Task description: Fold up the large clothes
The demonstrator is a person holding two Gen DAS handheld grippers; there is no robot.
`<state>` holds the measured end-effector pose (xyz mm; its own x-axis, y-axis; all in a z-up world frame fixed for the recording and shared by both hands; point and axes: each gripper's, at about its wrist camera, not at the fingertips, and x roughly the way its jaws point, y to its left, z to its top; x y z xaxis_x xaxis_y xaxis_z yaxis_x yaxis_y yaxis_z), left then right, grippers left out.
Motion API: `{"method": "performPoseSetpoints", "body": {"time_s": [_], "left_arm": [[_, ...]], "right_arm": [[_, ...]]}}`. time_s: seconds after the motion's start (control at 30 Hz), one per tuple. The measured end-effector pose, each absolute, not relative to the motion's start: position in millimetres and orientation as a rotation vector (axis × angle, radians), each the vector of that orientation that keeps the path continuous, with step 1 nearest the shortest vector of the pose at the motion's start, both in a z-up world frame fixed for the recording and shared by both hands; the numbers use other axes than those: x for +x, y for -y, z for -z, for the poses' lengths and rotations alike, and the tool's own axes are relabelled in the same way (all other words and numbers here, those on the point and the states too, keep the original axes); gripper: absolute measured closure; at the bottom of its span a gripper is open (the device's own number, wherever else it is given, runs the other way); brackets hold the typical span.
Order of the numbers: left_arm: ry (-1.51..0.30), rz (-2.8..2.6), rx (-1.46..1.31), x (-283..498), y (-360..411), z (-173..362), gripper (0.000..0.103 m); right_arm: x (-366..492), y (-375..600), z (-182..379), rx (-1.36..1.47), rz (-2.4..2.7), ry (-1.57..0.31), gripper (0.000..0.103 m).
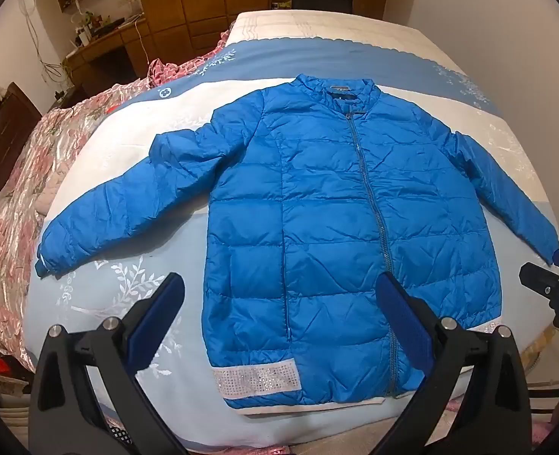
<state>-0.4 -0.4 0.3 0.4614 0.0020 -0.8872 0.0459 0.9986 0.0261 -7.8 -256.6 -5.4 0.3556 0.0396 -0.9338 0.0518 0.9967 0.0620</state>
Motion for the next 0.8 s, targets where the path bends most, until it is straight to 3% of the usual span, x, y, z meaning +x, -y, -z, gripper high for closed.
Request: {"method": "performPoseSetpoints", "body": {"time_s": [0.8], "left_arm": [[-1.091, 0.032, 0.041, 0.3, 1.5, -0.6, 0.003]], "right_arm": [[-8.0, 257.4, 6.4, 0.087, 0.009, -1.207, 0.004]]}}
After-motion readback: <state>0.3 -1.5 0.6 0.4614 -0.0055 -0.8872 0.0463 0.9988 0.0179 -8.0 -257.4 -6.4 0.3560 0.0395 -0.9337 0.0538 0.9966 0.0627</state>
